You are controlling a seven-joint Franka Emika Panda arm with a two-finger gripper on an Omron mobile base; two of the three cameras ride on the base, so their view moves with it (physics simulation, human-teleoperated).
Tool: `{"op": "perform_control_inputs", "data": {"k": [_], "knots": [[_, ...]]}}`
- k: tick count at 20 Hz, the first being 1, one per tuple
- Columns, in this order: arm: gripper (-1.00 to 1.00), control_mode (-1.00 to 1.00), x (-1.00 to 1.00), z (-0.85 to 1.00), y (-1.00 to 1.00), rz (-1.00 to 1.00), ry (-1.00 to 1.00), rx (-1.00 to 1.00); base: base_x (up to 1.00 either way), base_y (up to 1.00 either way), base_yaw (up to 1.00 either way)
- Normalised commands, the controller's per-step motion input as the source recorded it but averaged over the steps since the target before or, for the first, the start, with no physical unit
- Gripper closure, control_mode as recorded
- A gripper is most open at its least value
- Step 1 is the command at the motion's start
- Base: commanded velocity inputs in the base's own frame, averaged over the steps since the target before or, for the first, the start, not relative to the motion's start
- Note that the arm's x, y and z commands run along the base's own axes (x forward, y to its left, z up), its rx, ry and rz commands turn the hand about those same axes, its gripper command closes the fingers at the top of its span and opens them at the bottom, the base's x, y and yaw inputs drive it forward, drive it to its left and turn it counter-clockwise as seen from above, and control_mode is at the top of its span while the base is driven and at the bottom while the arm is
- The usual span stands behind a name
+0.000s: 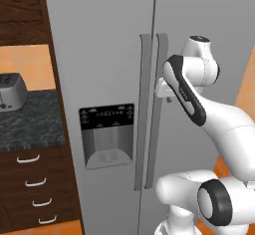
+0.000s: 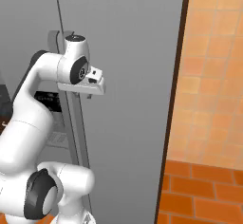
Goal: Take the strawberry from the fridge and place it on top of the pancake, located on the dining counter.
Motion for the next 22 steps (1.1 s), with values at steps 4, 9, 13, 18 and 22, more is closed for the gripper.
{"op": "perform_control_inputs", "data": {"k": [4, 9, 13, 18, 22], "knots": [[-1.00, 1.00, 0.00, 0.00, 0.00, 0.00, 0.00, 0.00, -0.28, -0.04, -0.02], [-1.00, 1.00, 0.00, 0.00, 0.00, 0.00, 0.00, 0.00, -0.60, -0.03, -0.01], [-1.00, 1.00, 0.00, 0.00, 0.00, 0.00, 0.00, 0.00, -0.54, 0.06, 0.00], [-1.00, 1.00, 0.00, 0.00, 0.00, 0.00, 0.00, 0.00, -0.09, 0.32, 0.00], [-1.00, 1.00, 0.00, 0.00, 0.00, 0.00, 0.00, 0.00, 0.00, 0.39, 0.00]]}}
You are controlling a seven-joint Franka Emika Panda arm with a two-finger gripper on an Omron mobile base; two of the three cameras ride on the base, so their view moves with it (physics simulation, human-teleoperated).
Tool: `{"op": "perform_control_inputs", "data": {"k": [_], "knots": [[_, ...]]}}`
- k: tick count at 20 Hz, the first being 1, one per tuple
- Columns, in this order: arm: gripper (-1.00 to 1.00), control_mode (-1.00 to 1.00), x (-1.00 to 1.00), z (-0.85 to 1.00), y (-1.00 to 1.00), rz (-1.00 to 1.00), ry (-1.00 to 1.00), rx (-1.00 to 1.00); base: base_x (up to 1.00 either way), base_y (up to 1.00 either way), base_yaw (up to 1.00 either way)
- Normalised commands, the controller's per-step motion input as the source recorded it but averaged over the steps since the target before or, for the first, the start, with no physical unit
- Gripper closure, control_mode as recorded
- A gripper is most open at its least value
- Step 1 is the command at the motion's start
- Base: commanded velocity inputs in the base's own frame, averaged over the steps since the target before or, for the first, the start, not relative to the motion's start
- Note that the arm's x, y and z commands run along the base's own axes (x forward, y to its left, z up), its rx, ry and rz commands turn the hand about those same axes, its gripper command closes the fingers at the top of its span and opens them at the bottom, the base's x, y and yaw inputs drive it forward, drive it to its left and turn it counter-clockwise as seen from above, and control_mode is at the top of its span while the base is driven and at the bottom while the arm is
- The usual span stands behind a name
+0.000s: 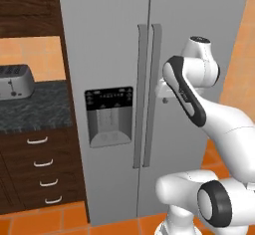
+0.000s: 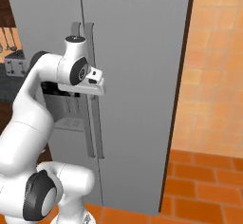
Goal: Take the strawberry from the fridge and place it on top of the pancake, located on the dining counter.
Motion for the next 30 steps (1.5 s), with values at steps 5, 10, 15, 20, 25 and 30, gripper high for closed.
{"op": "perform_control_inputs", "data": {"k": [5, 10, 15, 20, 25, 30], "knots": [[-1.00, 1.00, 0.00, 0.00, 0.00, 0.00, 0.00, 0.00, 0.00, 0.46, 0.00], [-1.00, 1.00, 0.00, 0.00, 0.00, 0.00, 0.00, 0.00, 0.00, 0.06, 0.00], [-1.00, -1.00, 0.26, 0.00, -0.02, -0.01, -0.10, -0.01, 0.00, 0.00, 0.00], [-1.00, -1.00, 0.43, 0.02, -0.26, -0.07, -0.26, -0.04, 0.00, 0.00, 0.00], [-1.00, -1.00, 0.44, 0.15, -0.18, 0.00, -0.30, -0.01, 0.00, 0.00, 0.00], [-1.00, -1.00, 0.88, 0.28, -0.01, 0.00, -0.19, -0.04, 0.00, 0.00, 0.00]]}}
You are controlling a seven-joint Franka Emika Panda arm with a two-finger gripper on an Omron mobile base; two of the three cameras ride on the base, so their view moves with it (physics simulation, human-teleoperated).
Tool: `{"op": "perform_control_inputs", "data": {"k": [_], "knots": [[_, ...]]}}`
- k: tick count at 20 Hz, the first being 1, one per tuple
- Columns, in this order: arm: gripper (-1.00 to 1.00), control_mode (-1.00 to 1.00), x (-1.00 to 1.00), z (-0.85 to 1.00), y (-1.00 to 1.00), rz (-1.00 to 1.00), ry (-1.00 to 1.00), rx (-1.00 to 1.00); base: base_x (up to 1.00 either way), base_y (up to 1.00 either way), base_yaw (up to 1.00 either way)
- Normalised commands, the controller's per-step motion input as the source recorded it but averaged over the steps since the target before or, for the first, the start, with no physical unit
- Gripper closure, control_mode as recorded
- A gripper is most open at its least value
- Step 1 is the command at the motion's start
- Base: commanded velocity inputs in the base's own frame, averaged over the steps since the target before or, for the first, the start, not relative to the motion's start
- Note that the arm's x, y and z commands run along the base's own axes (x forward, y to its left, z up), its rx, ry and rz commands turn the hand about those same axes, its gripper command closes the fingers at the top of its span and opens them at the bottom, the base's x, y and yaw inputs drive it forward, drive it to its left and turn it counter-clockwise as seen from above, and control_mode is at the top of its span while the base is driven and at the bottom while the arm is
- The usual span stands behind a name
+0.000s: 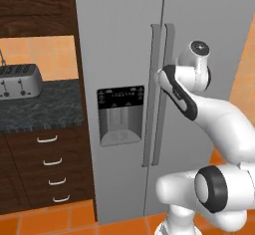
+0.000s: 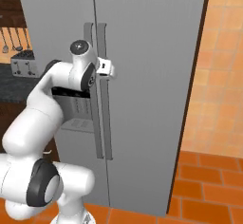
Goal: Take the strawberry from the fridge and place it on top of the pancake, located on the dining counter.
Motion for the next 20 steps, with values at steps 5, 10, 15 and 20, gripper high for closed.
{"op": "perform_control_inputs", "data": {"k": [5, 10, 15, 20], "knots": [[-1.00, -1.00, 0.78, 0.00, -0.09, 0.00, -0.01, -0.01, 0.00, 0.00, 0.00], [-1.00, -1.00, 0.58, -0.06, -0.13, -0.02, 0.00, 0.00, 0.00, 0.00, 0.00], [-1.00, -1.00, 0.49, 0.00, -0.01, -0.03, -0.05, 0.00, 0.00, 0.00, 0.00], [-1.00, -1.00, 0.00, -0.08, -0.02, -0.03, -0.32, 0.00, 0.00, 0.00, 0.00]]}}
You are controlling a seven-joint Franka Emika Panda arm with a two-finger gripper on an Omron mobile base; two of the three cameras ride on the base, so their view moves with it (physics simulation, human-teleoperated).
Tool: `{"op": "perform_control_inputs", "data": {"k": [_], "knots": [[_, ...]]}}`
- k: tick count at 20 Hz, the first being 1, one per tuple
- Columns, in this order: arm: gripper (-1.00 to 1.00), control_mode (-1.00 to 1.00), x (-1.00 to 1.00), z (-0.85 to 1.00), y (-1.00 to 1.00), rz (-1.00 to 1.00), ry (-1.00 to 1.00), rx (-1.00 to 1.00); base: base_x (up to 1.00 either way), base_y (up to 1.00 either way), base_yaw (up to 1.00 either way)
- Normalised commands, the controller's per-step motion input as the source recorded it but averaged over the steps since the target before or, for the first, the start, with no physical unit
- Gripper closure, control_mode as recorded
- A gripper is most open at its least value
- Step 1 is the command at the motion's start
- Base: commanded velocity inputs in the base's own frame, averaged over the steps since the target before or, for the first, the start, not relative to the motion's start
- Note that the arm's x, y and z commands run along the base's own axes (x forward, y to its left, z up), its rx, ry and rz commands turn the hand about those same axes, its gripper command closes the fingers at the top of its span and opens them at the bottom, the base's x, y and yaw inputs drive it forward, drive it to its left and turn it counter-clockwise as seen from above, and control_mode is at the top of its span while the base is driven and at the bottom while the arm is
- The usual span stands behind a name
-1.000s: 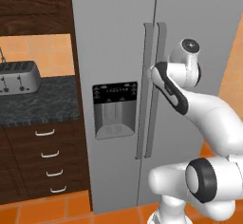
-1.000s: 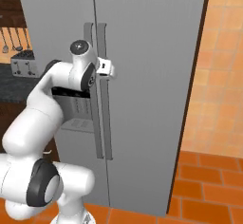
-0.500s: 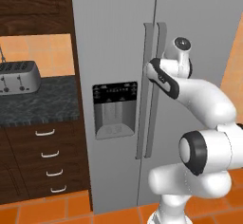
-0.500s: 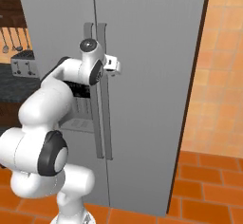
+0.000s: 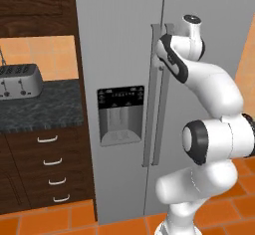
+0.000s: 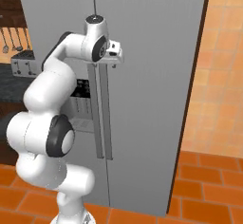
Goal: Take the strawberry from the fridge and place it on top of the pancake, located on the dining counter.
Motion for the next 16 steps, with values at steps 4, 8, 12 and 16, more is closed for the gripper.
{"op": "perform_control_inputs", "data": {"k": [4, 8, 12, 16], "knots": [[-1.00, -1.00, -0.21, 0.00, 0.03, 0.00, -0.43, 0.00, 0.00, 0.00, 0.00], [-1.00, -1.00, 0.35, 0.00, 0.08, -0.02, -0.33, 0.00, 0.00, 0.00, 0.00], [-1.00, -1.00, 0.44, 0.00, 0.02, -0.04, -0.29, 0.00, 0.00, 0.00, 0.00], [-1.00, -1.00, 0.39, -0.05, 0.02, -0.01, -0.23, 0.01, 0.00, 0.00, 0.00]]}}
